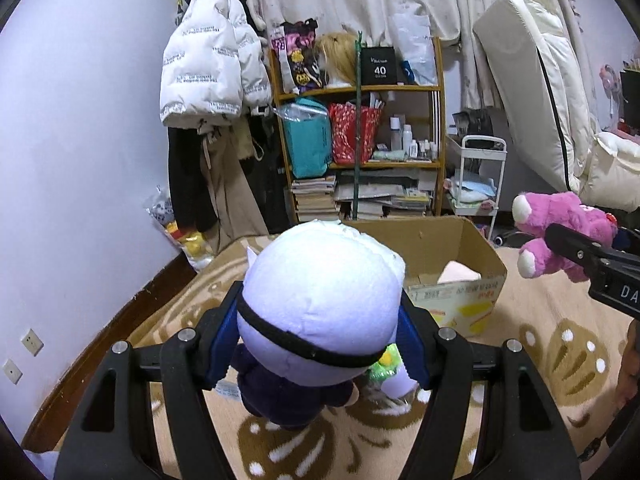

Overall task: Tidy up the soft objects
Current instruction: 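Lift the doll and pink bear and carry them over the box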

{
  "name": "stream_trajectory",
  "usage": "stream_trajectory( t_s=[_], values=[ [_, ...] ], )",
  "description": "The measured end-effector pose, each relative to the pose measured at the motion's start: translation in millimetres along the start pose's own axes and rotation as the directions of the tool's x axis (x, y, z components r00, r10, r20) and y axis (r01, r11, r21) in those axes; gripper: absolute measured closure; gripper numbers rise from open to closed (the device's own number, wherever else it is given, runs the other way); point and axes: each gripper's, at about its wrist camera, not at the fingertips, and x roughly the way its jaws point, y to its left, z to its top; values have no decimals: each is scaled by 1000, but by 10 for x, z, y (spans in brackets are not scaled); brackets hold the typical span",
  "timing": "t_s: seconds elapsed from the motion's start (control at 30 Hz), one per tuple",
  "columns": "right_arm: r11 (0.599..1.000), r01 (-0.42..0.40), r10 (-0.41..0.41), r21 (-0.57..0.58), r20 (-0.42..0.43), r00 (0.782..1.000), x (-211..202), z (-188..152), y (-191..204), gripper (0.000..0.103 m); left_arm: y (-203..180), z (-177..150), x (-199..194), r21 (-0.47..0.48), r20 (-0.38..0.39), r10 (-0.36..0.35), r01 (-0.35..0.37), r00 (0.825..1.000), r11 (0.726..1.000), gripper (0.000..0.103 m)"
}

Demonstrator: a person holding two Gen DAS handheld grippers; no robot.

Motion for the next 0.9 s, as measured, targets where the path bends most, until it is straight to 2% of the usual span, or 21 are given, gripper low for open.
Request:
stream_trajectory(
  t_s=[0.1, 0.27, 0.5, 0.9],
  values=[
    [1000, -3, 3, 4, 17, 1000, 8, 39, 4, 15, -7, 67, 27, 13, 20, -2, 2, 1000, 1000, 36],
    [999, -32, 31, 16, 68, 997, 16, 96, -12, 15, -41, 181, 35, 46, 103, 20, -25, 994, 999, 35],
    [999, -39, 41, -18, 115, 992, 90, 182, 52, 15, -63, 349, 119, 51, 133, 21, -28, 991, 998, 35],
    [999, -27, 33, -43, 147, 989, 323, 306, 59, 15, -56, 591, 373, 46, 160, 22, -29, 987, 998, 35]
  ],
)
